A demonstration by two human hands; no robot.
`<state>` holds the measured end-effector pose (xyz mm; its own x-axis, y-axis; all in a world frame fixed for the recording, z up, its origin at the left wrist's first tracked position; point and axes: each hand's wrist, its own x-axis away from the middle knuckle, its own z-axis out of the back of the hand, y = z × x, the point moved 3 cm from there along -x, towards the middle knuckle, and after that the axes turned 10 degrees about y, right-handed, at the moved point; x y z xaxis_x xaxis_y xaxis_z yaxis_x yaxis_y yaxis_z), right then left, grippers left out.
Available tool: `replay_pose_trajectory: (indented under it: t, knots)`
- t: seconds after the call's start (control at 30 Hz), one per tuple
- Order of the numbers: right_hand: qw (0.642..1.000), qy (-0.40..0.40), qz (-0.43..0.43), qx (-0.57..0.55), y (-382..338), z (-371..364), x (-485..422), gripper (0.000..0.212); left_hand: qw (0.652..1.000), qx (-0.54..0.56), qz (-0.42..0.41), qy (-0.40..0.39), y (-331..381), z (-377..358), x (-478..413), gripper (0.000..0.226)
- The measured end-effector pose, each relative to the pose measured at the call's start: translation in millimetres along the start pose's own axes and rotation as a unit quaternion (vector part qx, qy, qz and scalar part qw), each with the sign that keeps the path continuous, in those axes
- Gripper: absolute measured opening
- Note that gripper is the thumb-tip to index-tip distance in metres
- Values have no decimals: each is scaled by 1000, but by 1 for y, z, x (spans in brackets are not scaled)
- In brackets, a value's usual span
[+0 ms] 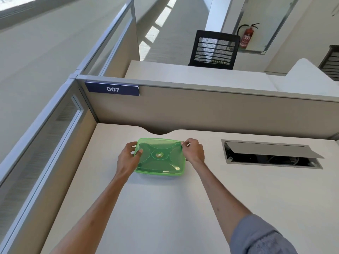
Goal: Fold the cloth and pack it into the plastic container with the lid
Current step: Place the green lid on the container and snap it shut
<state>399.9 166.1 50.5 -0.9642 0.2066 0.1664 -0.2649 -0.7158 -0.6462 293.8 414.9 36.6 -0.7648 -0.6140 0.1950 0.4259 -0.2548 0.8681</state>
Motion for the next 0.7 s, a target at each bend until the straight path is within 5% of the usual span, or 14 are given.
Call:
replay_pose_trajectory:
  t: [0.2,0.5,0.7]
  knots:
    - [1000,-4,0,18,-2,4,-8,9,999,-44,23,-10,8,3,-16,46]
    - [997,-40,-62,-24,3,-2,-17,19,989,-131,72,5,21,0,-38,64]
    - [995,-51,-77,-45,10,-16,-25,27,984,-139,113,-4,18,-4,-49,48]
